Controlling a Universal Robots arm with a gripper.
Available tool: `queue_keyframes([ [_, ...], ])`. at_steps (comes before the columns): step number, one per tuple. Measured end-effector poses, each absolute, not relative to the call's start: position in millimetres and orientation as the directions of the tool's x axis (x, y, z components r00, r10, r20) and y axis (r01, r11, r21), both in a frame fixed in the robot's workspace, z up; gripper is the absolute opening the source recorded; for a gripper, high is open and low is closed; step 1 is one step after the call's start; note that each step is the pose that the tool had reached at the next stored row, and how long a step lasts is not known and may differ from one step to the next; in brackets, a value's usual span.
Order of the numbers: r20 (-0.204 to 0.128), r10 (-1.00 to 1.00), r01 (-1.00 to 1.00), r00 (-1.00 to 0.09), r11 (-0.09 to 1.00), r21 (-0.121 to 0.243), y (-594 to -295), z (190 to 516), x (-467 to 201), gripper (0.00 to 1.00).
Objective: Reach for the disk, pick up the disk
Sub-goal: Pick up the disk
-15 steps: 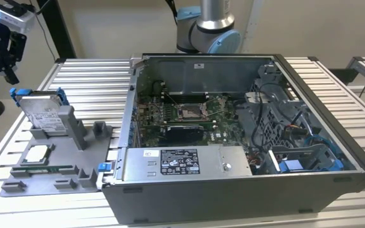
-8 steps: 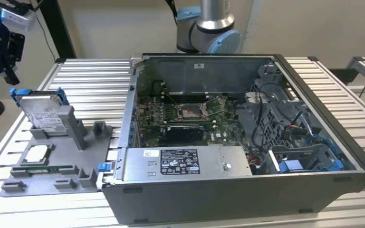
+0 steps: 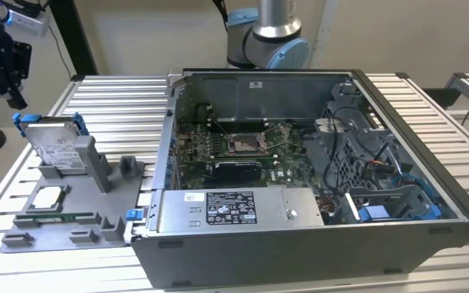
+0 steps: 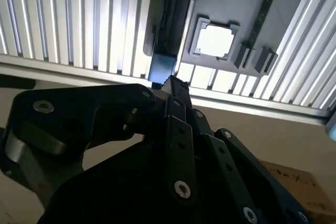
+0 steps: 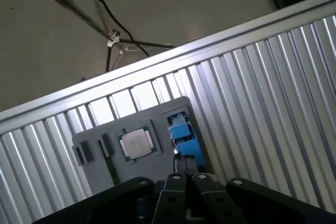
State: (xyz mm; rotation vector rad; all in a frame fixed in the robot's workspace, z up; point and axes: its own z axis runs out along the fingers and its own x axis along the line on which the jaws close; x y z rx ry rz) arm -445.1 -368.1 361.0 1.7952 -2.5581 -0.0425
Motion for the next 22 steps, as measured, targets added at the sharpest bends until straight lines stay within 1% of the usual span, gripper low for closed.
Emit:
queue_keyframes([
  [15, -0.003, -0.987, -0.986, -0.162, 0.162, 0.031, -369.2, 360.6, -442.9, 0.0],
  [22, -0.002, -0.989, -0.988, -0.151, 0.151, 0.031, -371.1, 360.6, -442.8, 0.0],
])
